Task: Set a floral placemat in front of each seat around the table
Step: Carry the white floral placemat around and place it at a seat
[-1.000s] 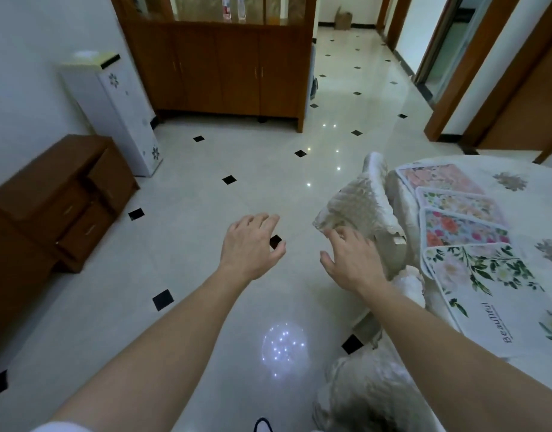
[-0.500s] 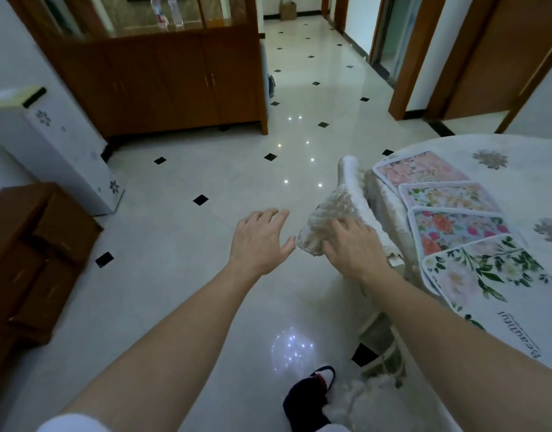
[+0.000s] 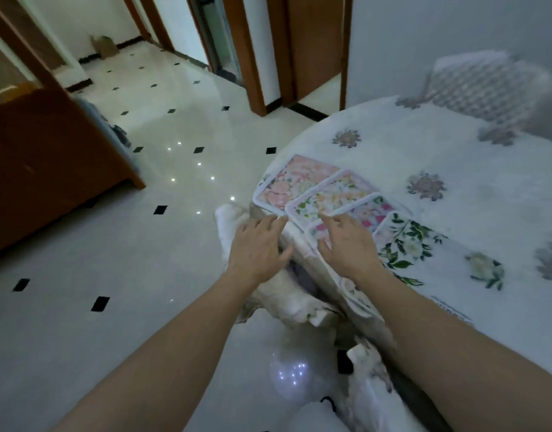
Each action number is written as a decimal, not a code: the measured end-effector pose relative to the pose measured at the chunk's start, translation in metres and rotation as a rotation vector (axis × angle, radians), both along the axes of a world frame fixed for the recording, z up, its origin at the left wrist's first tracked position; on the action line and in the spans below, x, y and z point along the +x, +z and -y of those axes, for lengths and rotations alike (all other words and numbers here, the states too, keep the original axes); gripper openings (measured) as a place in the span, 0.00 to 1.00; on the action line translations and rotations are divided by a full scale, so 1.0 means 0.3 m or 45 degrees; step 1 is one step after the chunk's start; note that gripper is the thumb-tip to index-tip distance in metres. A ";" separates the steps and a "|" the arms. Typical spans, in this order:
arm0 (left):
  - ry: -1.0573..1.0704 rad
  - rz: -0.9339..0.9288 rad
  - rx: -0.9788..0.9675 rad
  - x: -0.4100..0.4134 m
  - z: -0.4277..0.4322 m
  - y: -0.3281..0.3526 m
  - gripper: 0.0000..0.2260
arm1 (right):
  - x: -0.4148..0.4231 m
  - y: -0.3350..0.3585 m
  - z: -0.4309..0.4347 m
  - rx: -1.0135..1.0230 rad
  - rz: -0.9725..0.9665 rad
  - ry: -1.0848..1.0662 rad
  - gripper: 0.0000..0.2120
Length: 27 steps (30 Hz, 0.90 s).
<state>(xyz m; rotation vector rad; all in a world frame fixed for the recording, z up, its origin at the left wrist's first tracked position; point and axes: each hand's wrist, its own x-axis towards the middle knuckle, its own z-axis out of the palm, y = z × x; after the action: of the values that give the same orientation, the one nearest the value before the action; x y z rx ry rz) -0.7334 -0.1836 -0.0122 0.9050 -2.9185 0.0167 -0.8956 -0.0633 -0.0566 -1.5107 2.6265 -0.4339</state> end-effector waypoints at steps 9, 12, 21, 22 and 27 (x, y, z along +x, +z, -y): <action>-0.578 0.096 0.048 -0.502 -0.146 -0.109 0.27 | -0.257 -0.070 -0.479 0.131 0.031 -0.663 0.24; -0.662 0.121 0.086 -0.598 -0.179 -0.162 0.27 | -0.256 -0.097 -0.634 0.181 0.088 -0.861 0.25; -0.662 0.166 0.321 -0.713 -0.182 -0.314 0.28 | -0.207 -0.169 -0.798 0.203 0.282 -1.338 0.25; -0.626 0.177 0.351 -0.712 -0.173 -0.330 0.28 | -0.213 -0.182 -0.790 0.172 0.323 -1.377 0.24; -0.393 0.163 0.576 -0.714 -0.151 -0.415 0.29 | -0.252 -0.248 -0.734 0.073 0.518 -1.495 0.23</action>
<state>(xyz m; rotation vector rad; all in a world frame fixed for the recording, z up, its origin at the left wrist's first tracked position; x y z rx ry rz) -0.9475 -0.1383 -0.1369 0.4923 -3.2083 -0.6498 -0.9711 0.1569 -0.1309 0.2870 2.7986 -0.6045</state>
